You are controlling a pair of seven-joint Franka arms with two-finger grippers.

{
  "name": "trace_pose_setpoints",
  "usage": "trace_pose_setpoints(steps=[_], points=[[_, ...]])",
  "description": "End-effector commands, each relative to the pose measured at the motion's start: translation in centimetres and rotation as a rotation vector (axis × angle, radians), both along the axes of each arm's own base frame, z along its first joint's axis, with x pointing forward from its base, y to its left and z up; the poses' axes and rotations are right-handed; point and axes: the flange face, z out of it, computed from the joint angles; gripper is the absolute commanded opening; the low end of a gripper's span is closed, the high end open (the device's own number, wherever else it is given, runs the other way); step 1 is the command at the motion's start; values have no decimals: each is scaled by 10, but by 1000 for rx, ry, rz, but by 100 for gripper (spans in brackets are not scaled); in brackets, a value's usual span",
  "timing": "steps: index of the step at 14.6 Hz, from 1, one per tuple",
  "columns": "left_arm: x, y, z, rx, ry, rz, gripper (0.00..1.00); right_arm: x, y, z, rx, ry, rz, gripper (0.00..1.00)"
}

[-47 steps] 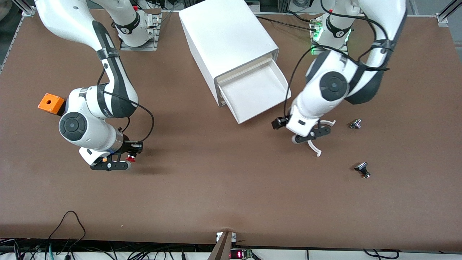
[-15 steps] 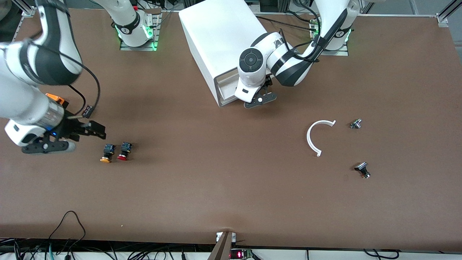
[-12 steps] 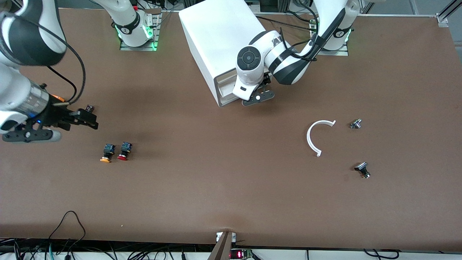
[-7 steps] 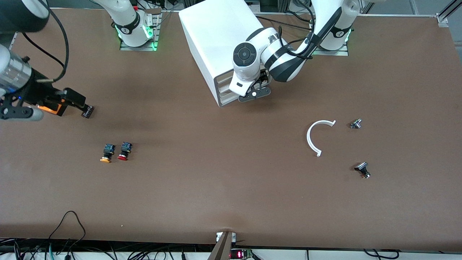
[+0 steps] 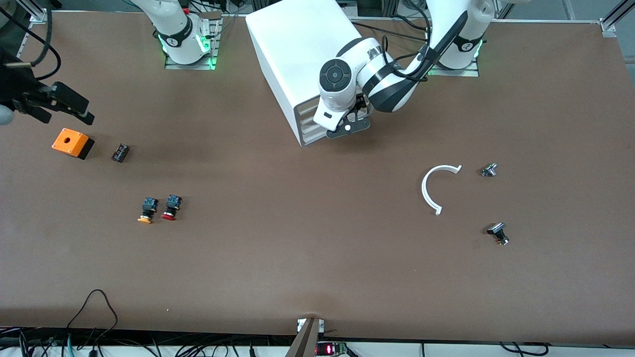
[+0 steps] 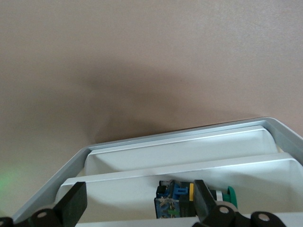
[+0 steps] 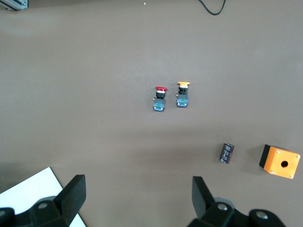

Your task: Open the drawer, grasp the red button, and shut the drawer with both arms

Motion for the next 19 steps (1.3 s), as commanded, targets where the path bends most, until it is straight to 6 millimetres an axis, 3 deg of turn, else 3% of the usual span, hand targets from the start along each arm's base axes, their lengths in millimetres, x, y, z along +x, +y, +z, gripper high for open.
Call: trace_pose_setpoints(steps=[1,4,7,9,14,19], points=[[32,19,37,3,24,-9,99,-14,-5,7,-58,24,-14,99],[84,56,90,-20,47,-57,99,-16,-10,4,-70,47,-36,99],[132,122,134,-63,31,-82,99,-13,-11,-3,-70,53,-39,99],[151,162,161,-91,-10,-164,99,-12,-19,-7,-73,55,-50,99],[184,254,224,-132,-126,-252,99,-12,-17,-9,-74,66,-47,99],[180,354,285,-140,-220,-389,99,-12,-15,-7,-72,57,-42,99]])
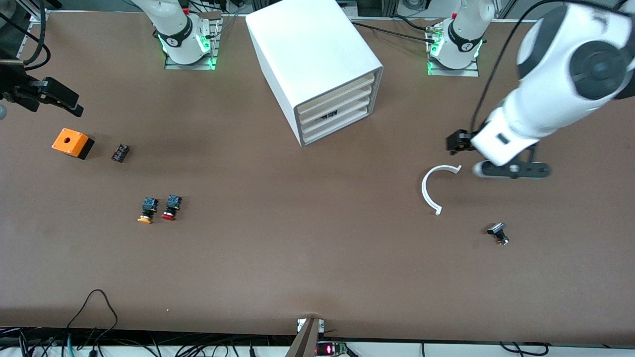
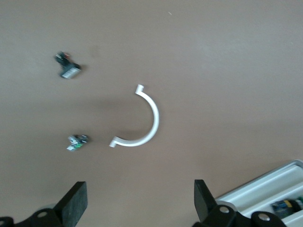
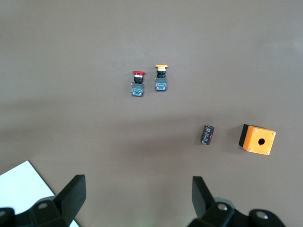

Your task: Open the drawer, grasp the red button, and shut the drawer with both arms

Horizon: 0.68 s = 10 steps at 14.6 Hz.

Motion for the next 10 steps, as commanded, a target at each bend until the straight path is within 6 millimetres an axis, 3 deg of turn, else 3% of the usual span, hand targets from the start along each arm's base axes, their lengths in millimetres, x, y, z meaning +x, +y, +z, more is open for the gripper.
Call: trace_pose_setpoints(steps=[1,3,4,7,8,10], points=[[-15,57,37,-13,-48,-85,100,-4,1,4,-12,-9,-6,99],[-20,92,41,-63,-110,-65,100,-4,2,5,-10,-12,-6,99],[-26,99,45,-57,-155,-42,100,-4,2,5,-8,-14,-6,99],[-48,103,33,-5,-145,50,100,-2,2,4,1,-14,1,99],[-49,111,35,4,-153,57,100,-2,2,4,1,-17,1,99],[-48,106,36,8,-138,48,100,-1,4,6,5,-26,3,99]])
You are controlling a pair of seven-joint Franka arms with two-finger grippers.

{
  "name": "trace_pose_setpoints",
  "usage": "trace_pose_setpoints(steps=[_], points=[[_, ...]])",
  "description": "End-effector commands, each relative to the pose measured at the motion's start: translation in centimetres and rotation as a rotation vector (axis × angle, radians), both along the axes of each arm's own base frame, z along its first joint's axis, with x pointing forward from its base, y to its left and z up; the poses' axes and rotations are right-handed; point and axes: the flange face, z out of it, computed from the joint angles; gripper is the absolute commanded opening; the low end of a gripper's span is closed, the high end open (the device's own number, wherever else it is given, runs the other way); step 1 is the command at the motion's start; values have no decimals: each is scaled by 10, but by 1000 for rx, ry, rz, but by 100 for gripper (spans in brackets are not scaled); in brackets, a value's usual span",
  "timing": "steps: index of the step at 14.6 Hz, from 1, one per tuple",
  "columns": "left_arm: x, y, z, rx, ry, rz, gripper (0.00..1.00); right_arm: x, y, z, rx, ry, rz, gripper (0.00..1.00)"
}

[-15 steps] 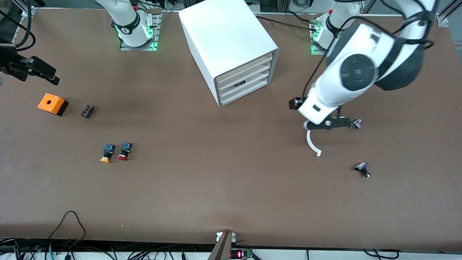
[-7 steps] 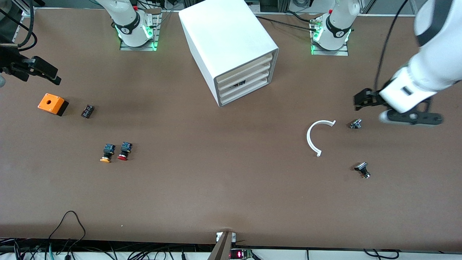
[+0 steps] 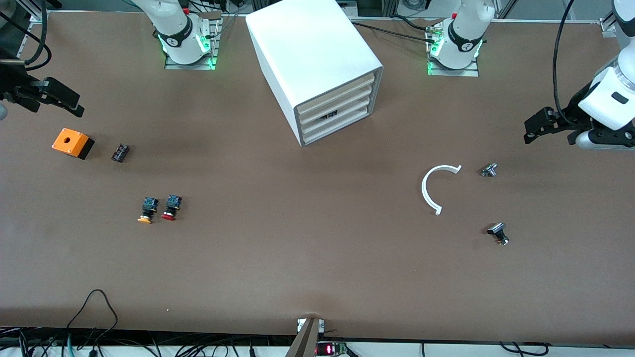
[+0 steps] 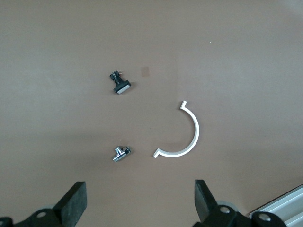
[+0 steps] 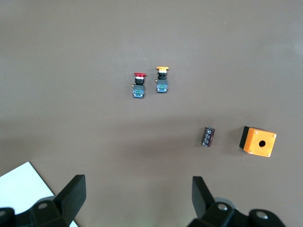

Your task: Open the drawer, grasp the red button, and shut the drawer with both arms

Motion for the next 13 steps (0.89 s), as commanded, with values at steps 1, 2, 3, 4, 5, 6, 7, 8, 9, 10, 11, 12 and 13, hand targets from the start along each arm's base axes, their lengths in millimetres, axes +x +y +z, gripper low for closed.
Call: trace_pose_setpoints(steps=[1,2,3,4,5,6,7,8,9,10,11,12,13], points=[[-9,-1,4,24,5,0,100,-2,3,5,4,-17,1,99],[-9,-1,5,24,11,-8,99,-2,3,5,4,-18,1,99],[-11,-2,5,25,22,-12,99,-2,3,5,4,-18,1,99],[-14,-2,3,26,48,-13,100,-2,3,5,4,-17,1,99],[-14,-2,3,27,51,-13,99,-2,3,5,4,-17,-2,99],[-13,0,3,26,49,-10,100,-2,4,5,4,-18,-1,99],[-13,2,3,26,51,-12,99,-2,3,5,4,-18,-2,99],[-14,4,3,27,54,-15,99,-2,3,5,4,-17,-2,99],[-14,3,3,27,56,-16,99,-2,3,5,4,-17,1,99],[-14,3,2,27,57,-16,100,-2,3,5,4,-17,4,99],[-14,1,3,27,56,-19,99,-2,3,5,4,-17,2,99],[-14,-2,4,27,53,-24,100,-2,3,5,4,-17,-7,99],[-14,-5,4,27,54,-28,100,-2,2,5,4,-14,1,99]])
